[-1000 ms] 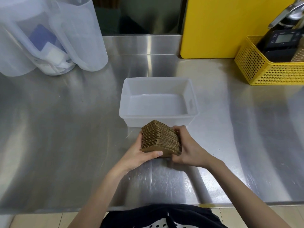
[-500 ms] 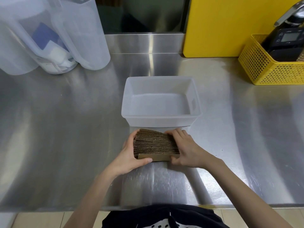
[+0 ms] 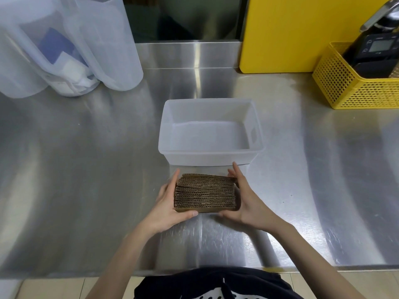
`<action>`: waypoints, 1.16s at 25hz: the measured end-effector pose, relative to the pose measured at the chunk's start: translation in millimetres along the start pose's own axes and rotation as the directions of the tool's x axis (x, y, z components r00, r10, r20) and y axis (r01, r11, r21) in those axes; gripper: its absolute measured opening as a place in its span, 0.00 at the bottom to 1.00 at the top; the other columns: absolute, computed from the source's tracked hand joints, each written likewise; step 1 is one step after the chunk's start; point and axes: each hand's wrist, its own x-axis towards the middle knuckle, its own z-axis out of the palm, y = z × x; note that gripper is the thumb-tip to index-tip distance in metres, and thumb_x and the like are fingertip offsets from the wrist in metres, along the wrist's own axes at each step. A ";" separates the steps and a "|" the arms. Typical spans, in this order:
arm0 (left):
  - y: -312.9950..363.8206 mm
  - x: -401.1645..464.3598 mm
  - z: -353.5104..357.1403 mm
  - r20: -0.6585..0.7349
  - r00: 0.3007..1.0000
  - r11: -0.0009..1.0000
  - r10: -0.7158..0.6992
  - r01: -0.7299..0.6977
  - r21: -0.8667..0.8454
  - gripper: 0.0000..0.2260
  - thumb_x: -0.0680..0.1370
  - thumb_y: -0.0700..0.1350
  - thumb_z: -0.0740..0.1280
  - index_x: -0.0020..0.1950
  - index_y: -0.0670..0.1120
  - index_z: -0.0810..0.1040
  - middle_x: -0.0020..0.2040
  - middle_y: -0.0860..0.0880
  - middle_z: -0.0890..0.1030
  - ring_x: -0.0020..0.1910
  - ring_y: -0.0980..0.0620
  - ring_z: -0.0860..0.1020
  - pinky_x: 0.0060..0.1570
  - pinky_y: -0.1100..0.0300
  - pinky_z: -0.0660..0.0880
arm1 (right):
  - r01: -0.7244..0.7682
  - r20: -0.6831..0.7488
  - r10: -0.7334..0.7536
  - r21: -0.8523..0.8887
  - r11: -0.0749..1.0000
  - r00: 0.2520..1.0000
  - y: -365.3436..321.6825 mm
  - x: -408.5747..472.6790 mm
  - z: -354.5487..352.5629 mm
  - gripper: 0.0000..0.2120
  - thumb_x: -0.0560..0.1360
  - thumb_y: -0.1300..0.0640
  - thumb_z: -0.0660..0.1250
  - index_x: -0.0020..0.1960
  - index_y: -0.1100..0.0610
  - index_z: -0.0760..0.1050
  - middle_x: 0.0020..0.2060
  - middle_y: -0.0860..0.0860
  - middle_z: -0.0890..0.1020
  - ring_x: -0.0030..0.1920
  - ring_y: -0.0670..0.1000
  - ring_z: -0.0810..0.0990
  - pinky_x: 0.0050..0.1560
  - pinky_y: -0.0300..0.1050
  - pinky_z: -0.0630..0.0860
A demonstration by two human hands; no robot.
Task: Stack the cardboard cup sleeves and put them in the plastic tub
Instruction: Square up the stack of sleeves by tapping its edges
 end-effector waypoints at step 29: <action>2.8 7.6 -10.9 -0.074 0.994 0.963 -0.077 0.094 0.254 0.38 0.66 0.53 0.72 0.71 0.53 0.57 0.70 0.45 0.63 0.70 0.43 0.56 0.70 0.51 0.55 | -0.047 -0.021 0.045 -0.142 0.989 0.999 3.6 9.7 -12.0 0.34 0.65 0.59 0.75 0.64 0.55 0.62 0.50 0.44 0.76 0.47 0.33 0.74 0.45 0.18 0.65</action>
